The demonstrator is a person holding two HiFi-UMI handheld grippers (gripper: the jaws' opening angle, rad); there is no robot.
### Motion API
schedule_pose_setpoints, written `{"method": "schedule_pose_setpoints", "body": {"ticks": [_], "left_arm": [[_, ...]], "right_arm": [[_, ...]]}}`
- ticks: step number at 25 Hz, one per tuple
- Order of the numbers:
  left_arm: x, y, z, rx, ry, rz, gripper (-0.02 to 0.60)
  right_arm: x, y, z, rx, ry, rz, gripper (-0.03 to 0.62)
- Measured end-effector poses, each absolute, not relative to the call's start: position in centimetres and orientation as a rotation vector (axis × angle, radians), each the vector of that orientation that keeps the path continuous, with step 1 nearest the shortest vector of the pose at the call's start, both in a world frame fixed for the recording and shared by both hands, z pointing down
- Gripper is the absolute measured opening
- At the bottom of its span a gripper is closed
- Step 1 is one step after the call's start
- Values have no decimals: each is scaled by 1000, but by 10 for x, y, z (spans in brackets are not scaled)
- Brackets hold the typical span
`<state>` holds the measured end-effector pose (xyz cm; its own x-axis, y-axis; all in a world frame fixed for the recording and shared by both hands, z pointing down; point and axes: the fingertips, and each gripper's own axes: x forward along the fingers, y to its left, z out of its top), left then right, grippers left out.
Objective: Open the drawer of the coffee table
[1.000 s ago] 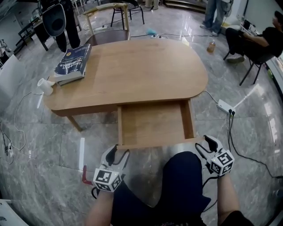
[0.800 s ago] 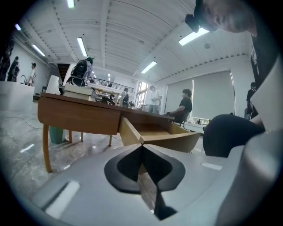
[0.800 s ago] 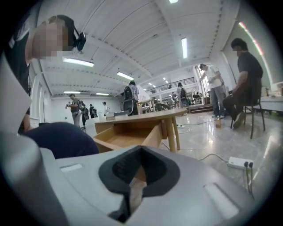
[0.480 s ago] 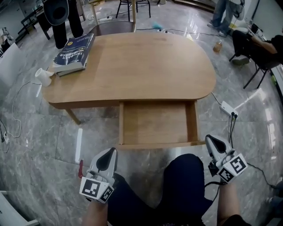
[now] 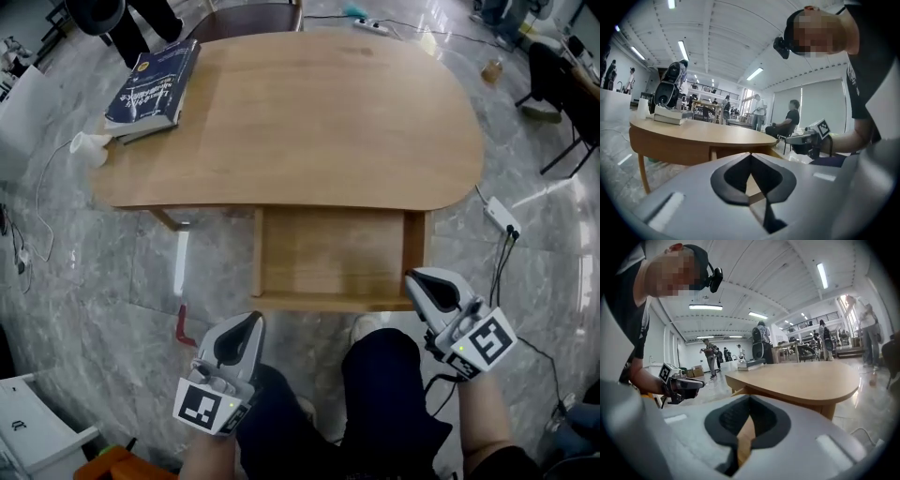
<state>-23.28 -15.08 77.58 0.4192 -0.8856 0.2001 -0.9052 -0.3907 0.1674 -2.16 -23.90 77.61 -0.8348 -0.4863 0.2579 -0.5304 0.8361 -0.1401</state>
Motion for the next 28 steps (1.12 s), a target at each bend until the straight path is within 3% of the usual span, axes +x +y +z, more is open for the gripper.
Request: {"method": "schedule_pose_setpoints", "body": {"ticks": [5, 16, 28], "left_arm": [[-217, -143, 692, 2292, -1530, 113, 8], [-185, -146, 465, 2187, -1552, 187, 6], [-166, -102, 310, 2323, -1523, 119, 6]], "right_arm": [[-37, -233, 713, 619, -2751, 421, 2], [-41, -219, 484, 433, -2741, 508, 2], [-56, -163, 338, 422, -2812, 549, 2]]}}
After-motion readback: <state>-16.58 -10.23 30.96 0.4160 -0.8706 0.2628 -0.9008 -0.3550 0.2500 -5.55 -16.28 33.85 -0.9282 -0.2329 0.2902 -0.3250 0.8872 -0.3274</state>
